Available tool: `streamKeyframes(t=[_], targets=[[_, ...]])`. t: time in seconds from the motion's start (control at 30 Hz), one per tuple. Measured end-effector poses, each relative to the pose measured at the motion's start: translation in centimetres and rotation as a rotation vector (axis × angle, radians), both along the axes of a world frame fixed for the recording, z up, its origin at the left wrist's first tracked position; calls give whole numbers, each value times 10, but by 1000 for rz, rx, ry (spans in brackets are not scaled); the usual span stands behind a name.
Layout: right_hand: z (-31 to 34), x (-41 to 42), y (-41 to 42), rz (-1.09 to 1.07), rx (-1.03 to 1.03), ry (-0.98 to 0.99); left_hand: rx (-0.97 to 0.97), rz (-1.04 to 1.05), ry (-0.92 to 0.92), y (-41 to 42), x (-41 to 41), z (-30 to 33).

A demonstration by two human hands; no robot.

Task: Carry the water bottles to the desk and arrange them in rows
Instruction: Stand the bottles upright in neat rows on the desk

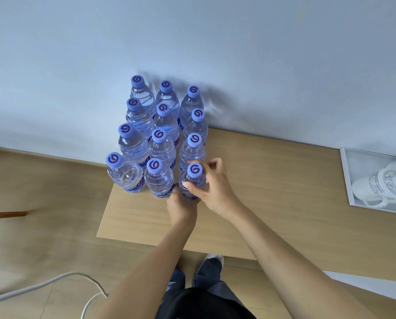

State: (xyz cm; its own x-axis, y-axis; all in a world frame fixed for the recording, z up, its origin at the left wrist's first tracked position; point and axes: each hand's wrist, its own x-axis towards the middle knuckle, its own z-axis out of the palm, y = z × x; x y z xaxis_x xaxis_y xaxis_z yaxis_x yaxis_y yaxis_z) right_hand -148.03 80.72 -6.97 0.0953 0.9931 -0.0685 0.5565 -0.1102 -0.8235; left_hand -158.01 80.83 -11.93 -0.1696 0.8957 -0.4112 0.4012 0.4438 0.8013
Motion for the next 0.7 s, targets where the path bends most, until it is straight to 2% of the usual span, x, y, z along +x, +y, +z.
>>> streamKeyframes(t=[0.13, 0.2, 0.4, 0.7], targets=[[-1, -1, -2, -24, -16, 36, -13, -43, -16, 0, -4, 2], [-2, -2, -5, -55, -7, 115, -6, -106, -33, -2, -9, 3], [-17, -10, -15, -147, -84, 280, -51, -172, 58, -10, -42, -1], [-38, -26, -25, -259, -128, 308, -180, 0, 58, 6, -135, 1]])
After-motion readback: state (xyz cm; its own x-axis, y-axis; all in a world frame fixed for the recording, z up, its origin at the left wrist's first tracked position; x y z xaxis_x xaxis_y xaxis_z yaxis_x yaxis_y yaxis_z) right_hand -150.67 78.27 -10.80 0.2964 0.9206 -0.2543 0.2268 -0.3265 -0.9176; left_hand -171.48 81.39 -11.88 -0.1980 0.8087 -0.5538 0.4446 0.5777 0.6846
